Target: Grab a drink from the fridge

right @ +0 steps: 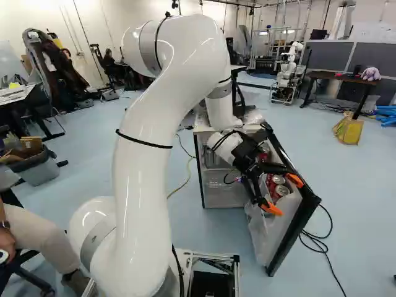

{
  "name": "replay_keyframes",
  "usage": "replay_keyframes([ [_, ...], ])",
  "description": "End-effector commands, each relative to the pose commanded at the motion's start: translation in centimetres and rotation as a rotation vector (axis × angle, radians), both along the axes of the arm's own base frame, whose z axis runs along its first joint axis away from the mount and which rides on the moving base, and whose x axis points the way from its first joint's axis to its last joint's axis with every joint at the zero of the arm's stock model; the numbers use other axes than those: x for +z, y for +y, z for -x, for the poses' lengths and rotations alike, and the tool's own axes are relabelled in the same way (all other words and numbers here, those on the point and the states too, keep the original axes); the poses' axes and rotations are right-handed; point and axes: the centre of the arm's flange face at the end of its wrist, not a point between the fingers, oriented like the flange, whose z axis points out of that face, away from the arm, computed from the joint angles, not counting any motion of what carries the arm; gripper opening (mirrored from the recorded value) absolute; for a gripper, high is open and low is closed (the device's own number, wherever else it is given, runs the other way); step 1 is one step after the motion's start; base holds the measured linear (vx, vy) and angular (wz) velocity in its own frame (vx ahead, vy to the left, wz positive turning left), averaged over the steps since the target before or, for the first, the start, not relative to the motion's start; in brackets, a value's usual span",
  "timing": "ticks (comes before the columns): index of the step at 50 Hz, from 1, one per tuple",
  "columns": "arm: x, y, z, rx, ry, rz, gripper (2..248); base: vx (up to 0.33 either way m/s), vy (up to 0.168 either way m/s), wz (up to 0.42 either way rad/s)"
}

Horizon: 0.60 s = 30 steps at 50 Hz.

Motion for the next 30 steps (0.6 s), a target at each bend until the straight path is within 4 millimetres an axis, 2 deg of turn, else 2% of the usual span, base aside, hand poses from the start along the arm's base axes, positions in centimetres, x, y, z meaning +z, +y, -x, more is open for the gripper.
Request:
replay_keyframes([
  [6,0.2,-1.6,-0.1,-0.03,-0.017,0.009,247,0.0,0.0,0.0],
  [13,0.2,-2.3,-0.1,-0.043,-0.023,0.013,247,0.0,0.0,0.0],
  [30,0.1,-1.5,1.7,0.011,0.021,0.007,247,0.0,0.0,0.0],
])
